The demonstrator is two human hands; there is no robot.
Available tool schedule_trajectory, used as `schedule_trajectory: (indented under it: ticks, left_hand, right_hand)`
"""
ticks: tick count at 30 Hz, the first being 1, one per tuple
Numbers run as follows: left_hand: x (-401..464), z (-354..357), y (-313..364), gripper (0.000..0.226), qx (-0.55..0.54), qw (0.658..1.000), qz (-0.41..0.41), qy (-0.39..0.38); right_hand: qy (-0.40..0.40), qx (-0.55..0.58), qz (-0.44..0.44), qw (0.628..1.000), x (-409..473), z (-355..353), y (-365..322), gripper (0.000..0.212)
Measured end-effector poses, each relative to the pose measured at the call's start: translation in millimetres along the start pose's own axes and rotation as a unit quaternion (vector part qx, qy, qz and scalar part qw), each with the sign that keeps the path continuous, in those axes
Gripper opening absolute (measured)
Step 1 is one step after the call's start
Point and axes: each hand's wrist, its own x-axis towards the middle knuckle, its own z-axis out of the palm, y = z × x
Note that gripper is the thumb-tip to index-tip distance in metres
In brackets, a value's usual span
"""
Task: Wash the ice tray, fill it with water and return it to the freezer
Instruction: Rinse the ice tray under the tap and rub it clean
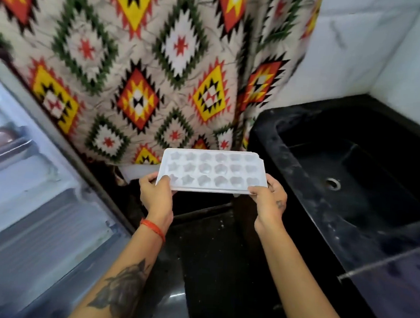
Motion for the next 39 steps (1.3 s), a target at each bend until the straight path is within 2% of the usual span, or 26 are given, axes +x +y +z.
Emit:
schedule_trajectory:
  ticks: [9, 13, 18, 24, 30, 34, 35, 37, 39]
  left_hand:
    - [0, 117, -5, 0.016, 0.074, 0.987, -0.005, -0.141]
    - [-3, 165, -1, 0.015, 0.105, 0.977, 0.022, -0.183]
    - [-5, 215, -5, 0.021, 0.121, 0.953, 0.03, -0.276]
    - [-19, 262, -13, 0.021, 0.141, 0.922, 0.017, -0.36]
    - [-42, 306, -21, 0.02, 0.151, 0.9, 0.001, -0.41]
    - [-57, 343, -26, 0.038, 0.151, 0.882, -0.028, -0.446]
    - [-61, 353, -28, 0.037, 0.147, 0.876, -0.036, -0.457]
    - [-70, 370, -28, 0.019, 0.135, 0.868, -0.04, -0.476]
    - [-78, 386, -28, 0.014, 0.133, 0.863, -0.043, -0.485]
  right_hand:
    - [0.136, 0.05, -0.014, 0.989, 54, -47, -32, 0.039]
    - [0.192, 0.066, -0.033, 0.979, 73, -59, -43, 0.037]
    - [0.268, 0.084, -0.039, 0.959, 92, -72, -50, 0.046]
    - [0.341, 0.111, -0.047, 0.932, 104, -92, -54, 0.038]
    - [0.387, 0.126, -0.051, 0.912, 125, -122, -62, 0.041]
    - [0.409, 0.133, -0.051, 0.901, 151, -146, -71, 0.04]
    - [0.412, 0.137, -0.053, 0.899, 158, -152, -74, 0.04]
    - [0.415, 0.143, -0.06, 0.897, 170, -162, -80, 0.039]
    - [0.417, 0.144, -0.062, 0.895, 183, -172, -88, 0.041]
